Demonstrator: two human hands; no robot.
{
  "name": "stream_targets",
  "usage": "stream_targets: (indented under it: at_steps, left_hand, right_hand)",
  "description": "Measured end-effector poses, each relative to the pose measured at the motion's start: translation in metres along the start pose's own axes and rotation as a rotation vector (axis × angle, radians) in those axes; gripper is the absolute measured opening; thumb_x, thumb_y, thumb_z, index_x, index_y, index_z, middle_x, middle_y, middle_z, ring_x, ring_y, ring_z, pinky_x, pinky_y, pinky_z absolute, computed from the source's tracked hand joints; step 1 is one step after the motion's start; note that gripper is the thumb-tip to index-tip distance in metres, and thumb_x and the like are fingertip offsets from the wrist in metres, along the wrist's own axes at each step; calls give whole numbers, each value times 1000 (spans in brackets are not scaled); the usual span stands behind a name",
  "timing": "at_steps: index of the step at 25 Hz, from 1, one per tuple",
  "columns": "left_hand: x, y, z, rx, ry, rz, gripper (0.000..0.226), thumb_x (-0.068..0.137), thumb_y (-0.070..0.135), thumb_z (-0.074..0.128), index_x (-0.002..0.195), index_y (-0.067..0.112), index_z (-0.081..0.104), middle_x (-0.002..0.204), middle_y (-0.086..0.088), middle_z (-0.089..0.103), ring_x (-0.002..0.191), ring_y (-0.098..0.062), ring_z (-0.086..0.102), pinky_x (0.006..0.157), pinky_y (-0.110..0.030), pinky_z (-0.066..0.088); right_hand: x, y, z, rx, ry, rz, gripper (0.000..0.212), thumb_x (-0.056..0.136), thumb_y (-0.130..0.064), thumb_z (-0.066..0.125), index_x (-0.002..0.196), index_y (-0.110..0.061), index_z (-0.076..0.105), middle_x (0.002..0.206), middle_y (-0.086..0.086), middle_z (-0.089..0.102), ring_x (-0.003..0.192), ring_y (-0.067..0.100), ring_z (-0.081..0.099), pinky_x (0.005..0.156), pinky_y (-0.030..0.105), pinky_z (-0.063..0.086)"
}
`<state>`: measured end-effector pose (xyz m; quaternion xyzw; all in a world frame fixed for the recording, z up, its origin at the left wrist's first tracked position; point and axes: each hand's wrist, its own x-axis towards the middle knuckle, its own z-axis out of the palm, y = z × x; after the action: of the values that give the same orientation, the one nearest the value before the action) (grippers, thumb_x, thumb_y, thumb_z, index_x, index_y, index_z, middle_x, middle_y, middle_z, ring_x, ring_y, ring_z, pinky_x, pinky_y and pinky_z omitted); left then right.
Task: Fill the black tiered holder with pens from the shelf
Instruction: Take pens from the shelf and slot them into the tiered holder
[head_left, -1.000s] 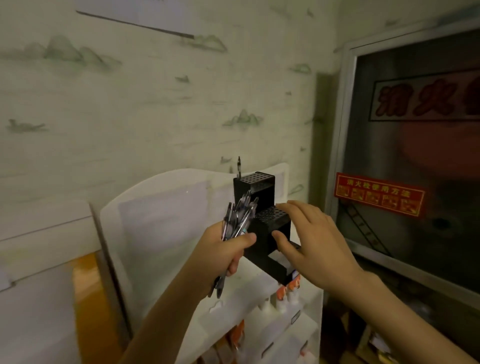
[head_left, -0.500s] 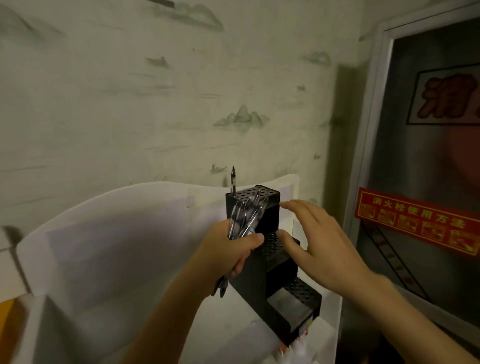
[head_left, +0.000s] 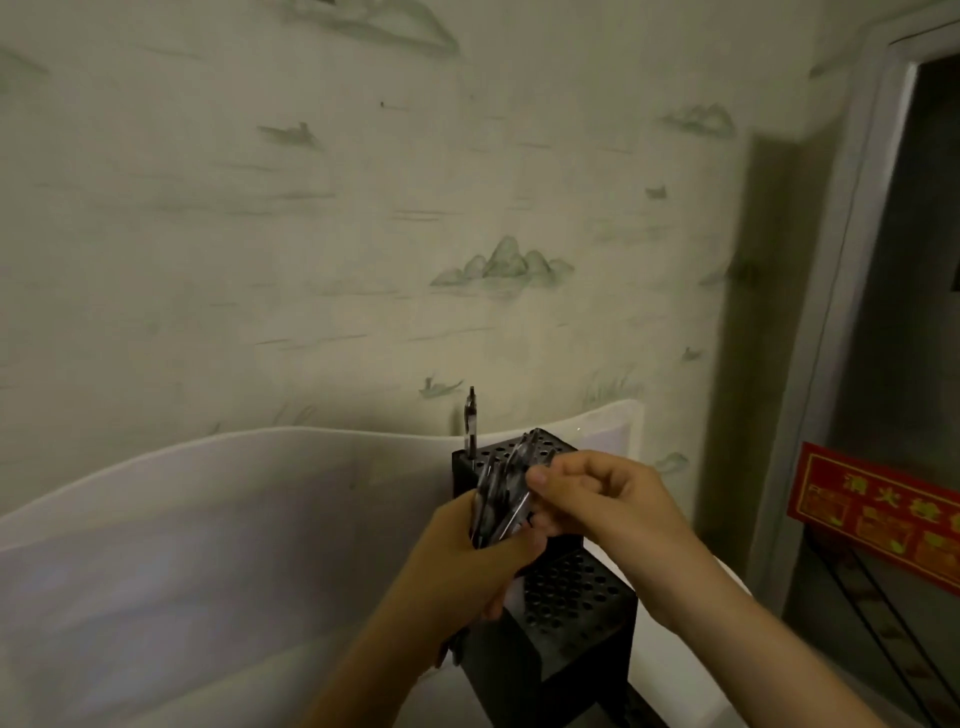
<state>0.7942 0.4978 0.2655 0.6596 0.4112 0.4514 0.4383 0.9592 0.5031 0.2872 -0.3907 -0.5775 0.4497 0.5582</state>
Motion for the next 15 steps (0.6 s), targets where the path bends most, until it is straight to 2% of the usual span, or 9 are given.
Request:
stream_targets:
  at_steps: [3, 7, 11, 13, 15]
  left_hand:
    - [14, 0, 9, -84, 67, -27, 12, 87, 4, 66, 90, 16, 63, 48, 9, 61, 39, 0, 54, 41, -12, 42]
    - [30, -1, 18, -60, 131, -39, 14, 89, 6, 65, 96, 17, 63, 50, 13, 62, 43, 3, 56, 45, -9, 42]
    - [37, -7, 25, -45, 220, -67, 11, 89, 11, 66, 96, 19, 65, 50, 12, 60, 42, 3, 54, 44, -10, 41]
    - [39, -9, 27, 17, 256, -60, 11, 90, 12, 65, 96, 21, 64, 51, 13, 61, 43, 3, 55, 45, -10, 41]
    - [41, -10, 27, 51, 311, -46, 13, 89, 12, 65, 95, 24, 64, 53, 14, 63, 44, 4, 55, 45, -9, 41]
  right_hand:
    - [25, 6, -12, 60, -74, 86, 35, 69, -26, 79, 91, 0, 73, 85, 22, 74, 80, 32, 72, 76, 37, 60]
    - [48, 12, -21, 88, -99, 128, 11, 82, -8, 72, 91, -2, 76, 82, 19, 75, 76, 30, 73, 64, 28, 59]
    - [65, 24, -34, 189, -47, 191, 12, 84, 7, 63, 88, 3, 74, 80, 21, 74, 69, 31, 73, 56, 26, 58]
    - [70, 29, -37, 233, -105, 226, 8, 83, 1, 68, 88, 2, 74, 83, 22, 74, 72, 33, 73, 58, 28, 58]
    - [73, 33, -34, 214, -171, 222, 14, 76, -11, 78, 86, -3, 76, 84, 19, 75, 77, 32, 74, 62, 30, 59]
